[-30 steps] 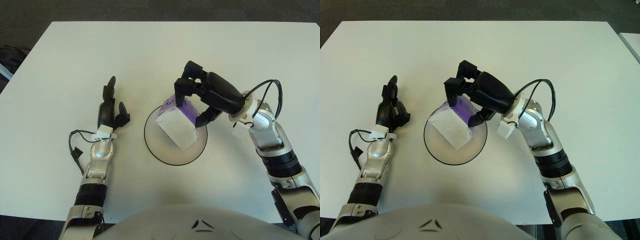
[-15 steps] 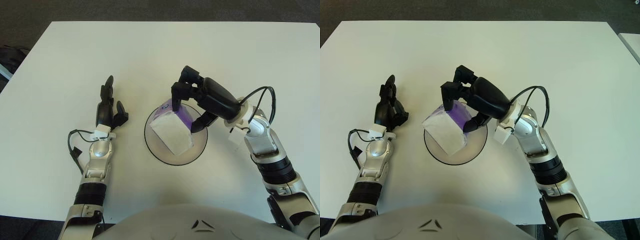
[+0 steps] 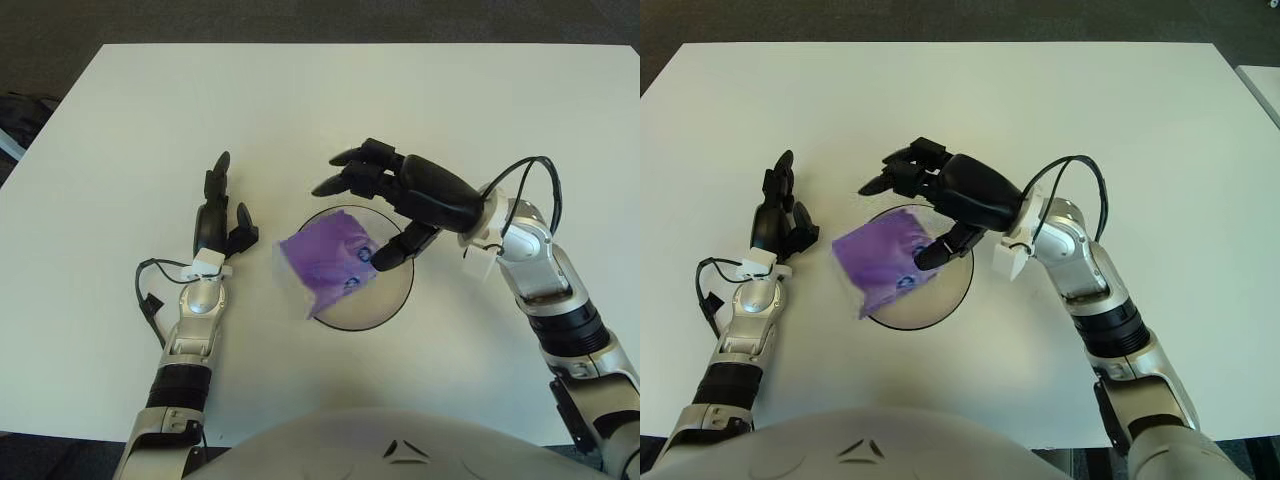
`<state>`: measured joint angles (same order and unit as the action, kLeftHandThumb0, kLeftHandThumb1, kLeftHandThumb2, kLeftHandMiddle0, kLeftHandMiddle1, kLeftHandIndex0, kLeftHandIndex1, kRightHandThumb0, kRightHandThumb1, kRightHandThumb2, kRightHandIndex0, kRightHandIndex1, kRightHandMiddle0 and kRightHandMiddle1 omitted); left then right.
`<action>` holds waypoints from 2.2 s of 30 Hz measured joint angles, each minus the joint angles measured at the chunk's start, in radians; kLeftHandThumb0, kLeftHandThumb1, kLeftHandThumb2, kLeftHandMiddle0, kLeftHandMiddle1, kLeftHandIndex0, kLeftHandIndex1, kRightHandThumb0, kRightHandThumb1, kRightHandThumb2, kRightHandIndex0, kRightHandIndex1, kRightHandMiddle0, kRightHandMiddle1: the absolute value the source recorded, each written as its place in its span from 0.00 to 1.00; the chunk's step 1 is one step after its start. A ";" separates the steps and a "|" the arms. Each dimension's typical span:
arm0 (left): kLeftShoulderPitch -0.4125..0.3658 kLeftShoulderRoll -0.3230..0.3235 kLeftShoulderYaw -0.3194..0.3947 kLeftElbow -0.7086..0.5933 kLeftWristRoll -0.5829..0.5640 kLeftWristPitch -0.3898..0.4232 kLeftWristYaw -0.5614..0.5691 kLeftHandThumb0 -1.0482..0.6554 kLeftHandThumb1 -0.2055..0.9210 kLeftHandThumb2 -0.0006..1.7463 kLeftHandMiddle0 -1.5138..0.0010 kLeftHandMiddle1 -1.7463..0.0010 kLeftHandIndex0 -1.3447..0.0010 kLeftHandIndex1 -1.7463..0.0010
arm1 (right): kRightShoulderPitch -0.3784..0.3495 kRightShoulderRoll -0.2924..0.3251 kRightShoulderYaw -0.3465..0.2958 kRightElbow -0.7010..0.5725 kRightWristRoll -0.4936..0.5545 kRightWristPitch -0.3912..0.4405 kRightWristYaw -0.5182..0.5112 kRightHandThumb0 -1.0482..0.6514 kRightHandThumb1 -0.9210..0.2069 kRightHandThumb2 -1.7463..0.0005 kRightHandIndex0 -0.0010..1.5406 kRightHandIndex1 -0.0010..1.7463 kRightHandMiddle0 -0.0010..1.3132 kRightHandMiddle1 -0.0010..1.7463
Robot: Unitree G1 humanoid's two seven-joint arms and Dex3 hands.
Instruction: Put the tissue paper into the plate.
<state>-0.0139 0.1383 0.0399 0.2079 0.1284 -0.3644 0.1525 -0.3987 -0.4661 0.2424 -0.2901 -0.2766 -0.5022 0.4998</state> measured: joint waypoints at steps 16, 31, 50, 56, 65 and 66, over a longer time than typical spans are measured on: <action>-0.003 0.005 0.000 0.007 -0.003 -0.001 -0.003 0.11 1.00 0.59 0.92 1.00 1.00 0.82 | -0.022 -0.043 -0.004 0.003 -0.011 -0.014 0.033 0.00 0.00 0.66 0.00 0.00 0.00 0.00; -0.004 0.003 0.002 0.008 -0.007 -0.013 -0.010 0.15 1.00 0.58 0.90 0.99 1.00 0.77 | -0.099 -0.081 -0.051 0.049 0.076 0.074 0.097 0.00 0.00 0.75 0.00 0.00 0.00 0.00; -0.004 -0.002 0.010 0.004 -0.025 -0.031 -0.010 0.17 1.00 0.59 0.91 1.00 1.00 0.78 | -0.116 0.072 -0.149 0.264 0.109 0.378 -0.174 0.00 0.00 0.83 0.00 0.00 0.00 0.00; -0.001 -0.004 0.010 -0.002 -0.025 -0.034 -0.009 0.18 1.00 0.60 0.91 1.00 1.00 0.78 | -0.106 0.182 -0.212 0.468 0.103 0.268 -0.398 0.02 0.00 0.62 0.00 0.00 0.00 0.00; 0.013 -0.005 0.012 -0.012 -0.025 -0.036 -0.009 0.18 1.00 0.59 0.90 1.00 1.00 0.76 | 0.063 0.348 -0.276 0.513 0.214 0.191 -0.525 0.11 0.00 0.48 0.00 0.00 0.00 0.00; 0.014 -0.005 0.012 -0.012 -0.025 -0.037 -0.009 0.18 1.00 0.59 0.90 1.00 1.00 0.76 | 0.082 0.371 -0.278 0.526 0.226 0.180 -0.529 0.11 0.00 0.47 0.00 0.00 0.00 0.00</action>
<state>0.0002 0.1337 0.0520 0.1959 0.1031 -0.4013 0.1432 -0.3172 -0.0953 -0.0358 0.2358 -0.0503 -0.3220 -0.0290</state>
